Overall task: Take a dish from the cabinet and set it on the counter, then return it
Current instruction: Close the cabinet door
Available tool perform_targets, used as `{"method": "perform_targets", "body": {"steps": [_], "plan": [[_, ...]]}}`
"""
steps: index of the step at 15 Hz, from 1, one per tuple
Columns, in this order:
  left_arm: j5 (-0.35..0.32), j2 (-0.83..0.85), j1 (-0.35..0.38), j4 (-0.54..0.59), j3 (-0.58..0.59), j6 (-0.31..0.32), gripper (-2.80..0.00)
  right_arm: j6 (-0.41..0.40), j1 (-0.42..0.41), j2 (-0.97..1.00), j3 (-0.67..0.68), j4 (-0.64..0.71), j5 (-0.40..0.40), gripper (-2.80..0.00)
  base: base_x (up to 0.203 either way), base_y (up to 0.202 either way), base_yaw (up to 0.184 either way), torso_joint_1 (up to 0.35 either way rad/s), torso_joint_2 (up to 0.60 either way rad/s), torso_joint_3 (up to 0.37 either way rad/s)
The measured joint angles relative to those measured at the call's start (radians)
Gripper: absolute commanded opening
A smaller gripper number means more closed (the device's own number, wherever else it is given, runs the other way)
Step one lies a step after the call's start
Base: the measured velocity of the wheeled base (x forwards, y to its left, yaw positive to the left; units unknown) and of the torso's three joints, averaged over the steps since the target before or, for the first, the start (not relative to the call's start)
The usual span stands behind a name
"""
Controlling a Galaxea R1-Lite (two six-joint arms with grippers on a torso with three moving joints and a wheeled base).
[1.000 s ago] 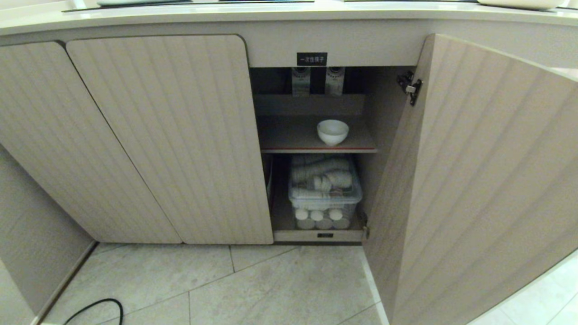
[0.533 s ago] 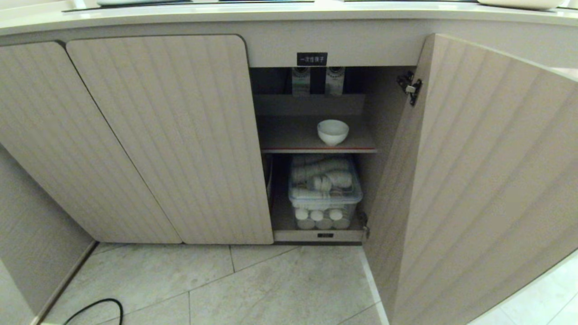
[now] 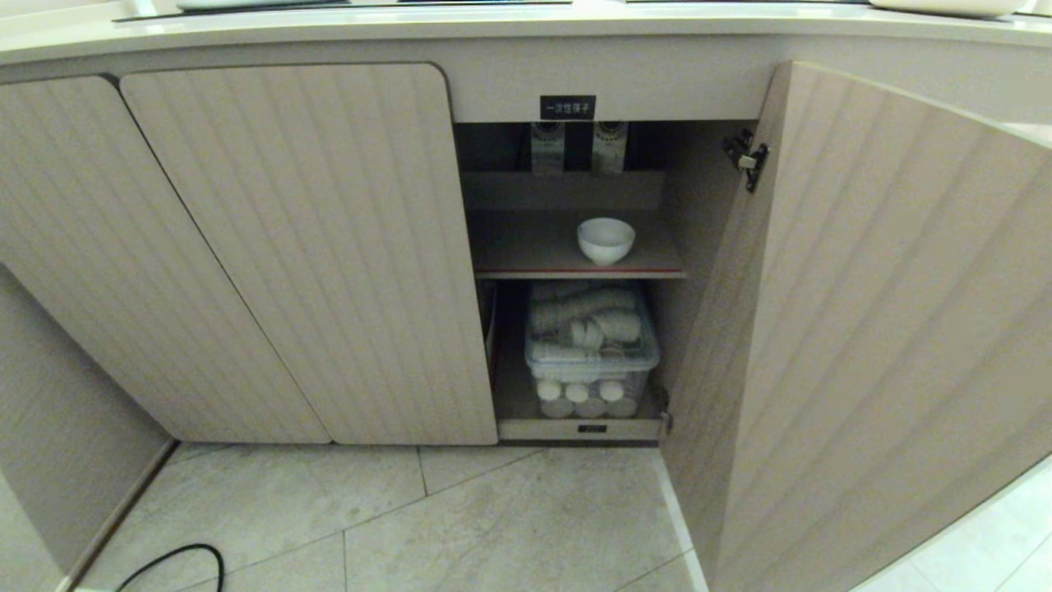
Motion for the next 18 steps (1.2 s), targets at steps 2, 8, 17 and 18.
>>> {"method": "perform_targets", "body": {"steps": [2,8,17,18], "plan": [[0.000,0.000,0.000,0.000,0.000,0.000,-2.80,0.009,0.003,0.027,-0.017,0.001,0.001,-2.80,0.000,0.000,0.000,0.000,0.00,0.000],[0.000,0.000,0.000,0.000,0.000,0.000,-2.80,0.082,-0.054,0.147,-0.082,-0.004,0.007,-2.80,0.000,0.000,0.000,0.000,0.00,0.000],[0.000,0.000,0.000,0.000,0.000,0.000,-2.80,0.103,-0.076,0.261,-0.119,-0.167,0.213,-2.80,0.000,0.000,0.000,0.000,0.00,0.000],[0.000,0.000,0.000,0.000,0.000,0.000,-2.80,0.103,-0.076,0.262,-0.118,-0.170,0.229,-2.80,0.000,0.000,0.000,0.000,0.00,0.000]]}}
